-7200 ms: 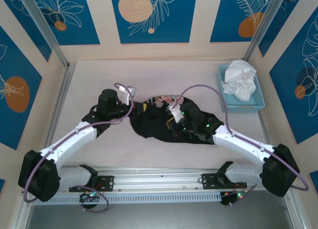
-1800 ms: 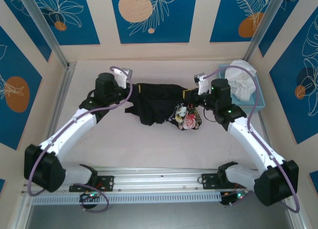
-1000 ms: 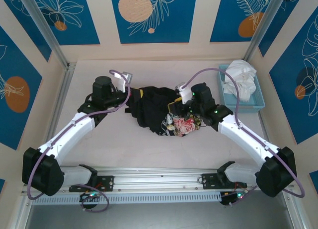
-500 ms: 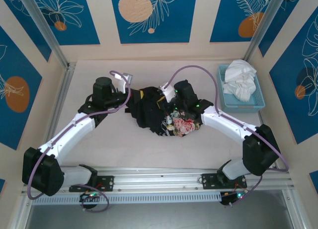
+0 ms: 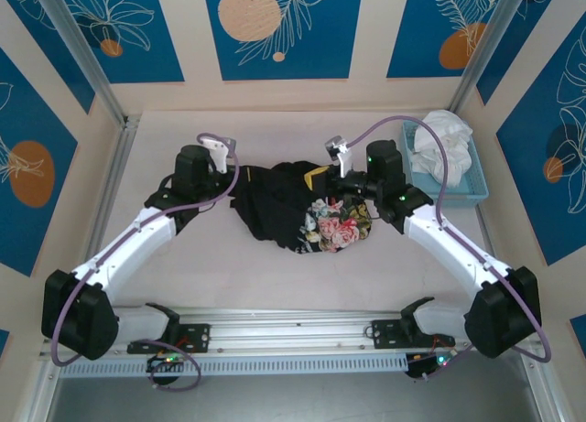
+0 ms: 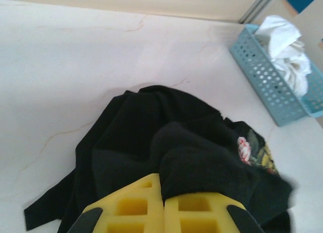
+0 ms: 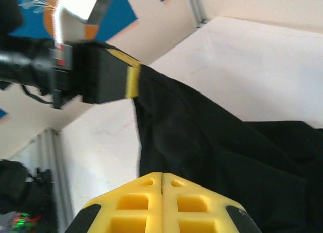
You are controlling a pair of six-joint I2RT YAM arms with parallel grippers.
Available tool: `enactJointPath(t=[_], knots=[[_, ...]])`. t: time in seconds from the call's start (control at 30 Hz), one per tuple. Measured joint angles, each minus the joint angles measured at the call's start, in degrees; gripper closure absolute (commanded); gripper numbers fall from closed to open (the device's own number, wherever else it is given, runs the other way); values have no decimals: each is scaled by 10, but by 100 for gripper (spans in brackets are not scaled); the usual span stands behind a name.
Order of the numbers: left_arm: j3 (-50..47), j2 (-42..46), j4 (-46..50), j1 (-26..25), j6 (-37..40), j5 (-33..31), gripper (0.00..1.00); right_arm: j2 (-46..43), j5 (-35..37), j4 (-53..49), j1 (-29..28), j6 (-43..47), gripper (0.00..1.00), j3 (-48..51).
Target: Fold the inside-out t-shirt
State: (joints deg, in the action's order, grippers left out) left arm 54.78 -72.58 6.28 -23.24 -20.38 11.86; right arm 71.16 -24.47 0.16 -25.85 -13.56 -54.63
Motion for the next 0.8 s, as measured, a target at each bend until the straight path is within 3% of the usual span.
enactJointPath(t=[0.13, 0.17, 0.33, 0.4, 0.47, 0.57, 0.67, 0.8], knots=[[0, -7, 25, 0, 10, -13, 100, 26, -36, 20, 2, -40, 100, -1], [0, -7, 29, 0, 11, -15, 100, 31, -33, 17, 1, -40, 96, -4], [0, -6, 33, 0, 15, -11, 100, 63, 65, -31, -59, 1, 62, -31], [0, -5, 33, 0, 15, -7, 100, 83, 105, -45, -92, 27, 54, -46], [0, -3, 33, 0, 15, -2, 100, 111, 146, -54, -124, 48, 41, -62], [0, -2, 33, 0, 15, 5, 100, 153, 188, -59, -154, 77, 32, -82], [0, -2, 34, 0, 15, 12, 100, 197, 218, -59, -167, 97, 28, -104], [0, 0, 38, 0, 15, 16, 100, 244, 254, -57, -176, 104, 32, -131]])
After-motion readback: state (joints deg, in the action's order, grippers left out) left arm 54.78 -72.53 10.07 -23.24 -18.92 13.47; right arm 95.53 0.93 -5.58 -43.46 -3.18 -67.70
